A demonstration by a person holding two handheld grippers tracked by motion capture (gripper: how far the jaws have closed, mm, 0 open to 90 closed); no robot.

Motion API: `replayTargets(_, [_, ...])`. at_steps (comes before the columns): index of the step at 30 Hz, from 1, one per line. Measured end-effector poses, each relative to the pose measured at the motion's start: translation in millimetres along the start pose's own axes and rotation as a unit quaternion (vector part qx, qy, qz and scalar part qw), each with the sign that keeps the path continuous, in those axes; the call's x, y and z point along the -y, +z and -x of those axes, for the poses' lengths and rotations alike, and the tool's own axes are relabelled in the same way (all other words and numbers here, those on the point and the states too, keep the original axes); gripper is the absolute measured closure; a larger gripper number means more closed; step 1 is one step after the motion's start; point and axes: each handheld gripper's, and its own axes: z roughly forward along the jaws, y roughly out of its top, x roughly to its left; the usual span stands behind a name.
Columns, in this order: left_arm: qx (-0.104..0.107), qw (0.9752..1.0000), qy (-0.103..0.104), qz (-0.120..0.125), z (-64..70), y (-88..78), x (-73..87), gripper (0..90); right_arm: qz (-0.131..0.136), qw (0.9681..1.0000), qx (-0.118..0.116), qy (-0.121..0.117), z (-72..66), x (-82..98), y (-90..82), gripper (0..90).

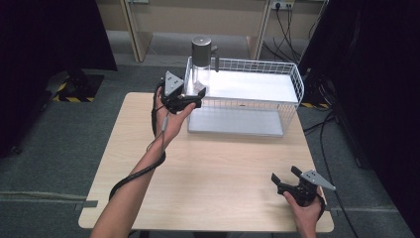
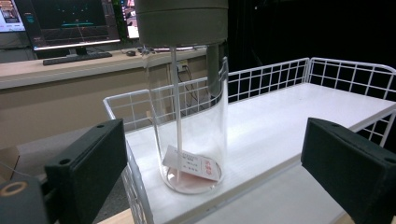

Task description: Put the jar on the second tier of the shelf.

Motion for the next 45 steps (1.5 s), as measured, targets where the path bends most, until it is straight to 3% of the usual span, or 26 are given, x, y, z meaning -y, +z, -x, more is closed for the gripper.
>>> replayTargets(29, [0.011, 0.9999, -0.01, -0.006, -6.0, -42.2, 39.0, 6.1, 0.0, 1.0, 0.003, -0.002, -0.5, 0.0, 0.1, 5.1])
replayTargets(45, [0.009, 0.9997, -0.018, -0.013, -10.7, -69.7, 71.4, 6.0, -0.001, 1.0, 0.003, -0.002, -0.5, 0.0, 0.2, 5.1])
